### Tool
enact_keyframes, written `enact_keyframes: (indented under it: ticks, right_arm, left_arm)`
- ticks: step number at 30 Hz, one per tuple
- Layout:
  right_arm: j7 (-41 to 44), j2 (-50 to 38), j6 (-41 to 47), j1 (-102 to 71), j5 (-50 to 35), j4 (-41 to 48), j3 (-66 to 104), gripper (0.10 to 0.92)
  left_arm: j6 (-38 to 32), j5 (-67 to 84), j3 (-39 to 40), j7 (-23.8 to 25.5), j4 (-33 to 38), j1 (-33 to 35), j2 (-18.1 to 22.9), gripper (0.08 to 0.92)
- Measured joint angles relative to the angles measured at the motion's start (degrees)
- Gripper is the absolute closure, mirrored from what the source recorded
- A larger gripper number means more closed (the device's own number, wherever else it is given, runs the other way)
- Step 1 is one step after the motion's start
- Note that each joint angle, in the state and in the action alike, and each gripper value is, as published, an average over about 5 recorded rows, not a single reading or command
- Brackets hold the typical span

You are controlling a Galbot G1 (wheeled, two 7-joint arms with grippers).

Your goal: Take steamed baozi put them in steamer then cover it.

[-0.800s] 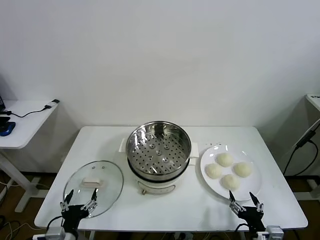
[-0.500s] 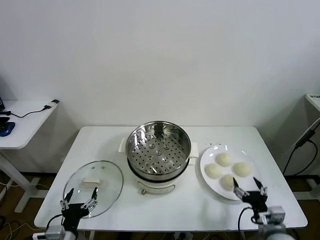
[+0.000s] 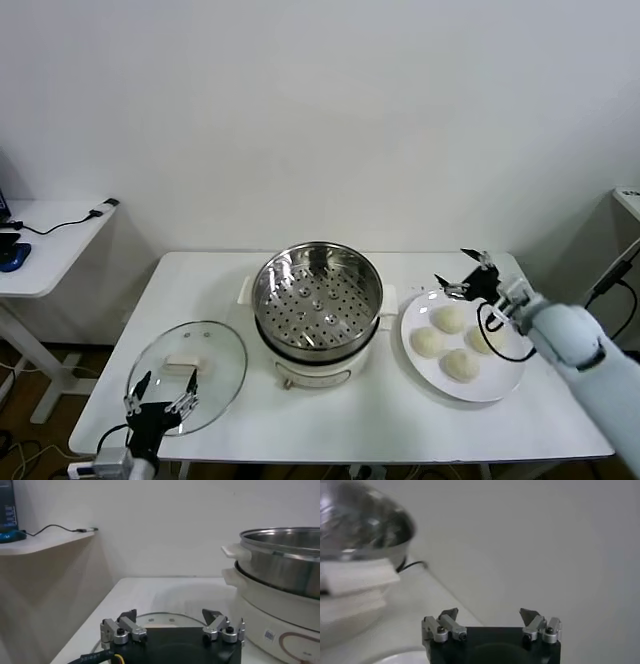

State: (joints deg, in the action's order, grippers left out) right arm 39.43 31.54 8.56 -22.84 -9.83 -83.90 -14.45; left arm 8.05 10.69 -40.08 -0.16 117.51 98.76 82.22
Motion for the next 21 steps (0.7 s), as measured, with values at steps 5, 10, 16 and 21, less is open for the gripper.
enact_keyframes:
  ticks: [5, 10, 16, 21]
  right_arm:
    - [11.3, -1.4, -3.6, 18.3, 1.1, 5.7, -19.0, 0.203]
    - [17.7, 0.2, -3.8, 30.7, 1.1, 10.4, -35.7, 0.203]
    - [20.2, 4.2, -1.4, 36.5, 1.1, 16.1, -46.8, 0.203]
    - [20.5, 8.3, 0.5, 37.3, 1.5, 21.1, -50.5, 0.203]
  left_arm:
    - [-0.2, 0.0, 0.2, -0.1, -0.6, -0.3, 0.1, 0.177]
    - [-0.4, -0.1, 0.4, -0.1, -0.8, -0.5, 0.3, 0.177]
    - [-0.8, -0.3, 0.9, -0.1, -0.8, -0.3, 0.9, 0.177]
    - [-1.0, -0.4, 1.2, -0.1, -0.8, -0.1, 1.5, 0.177]
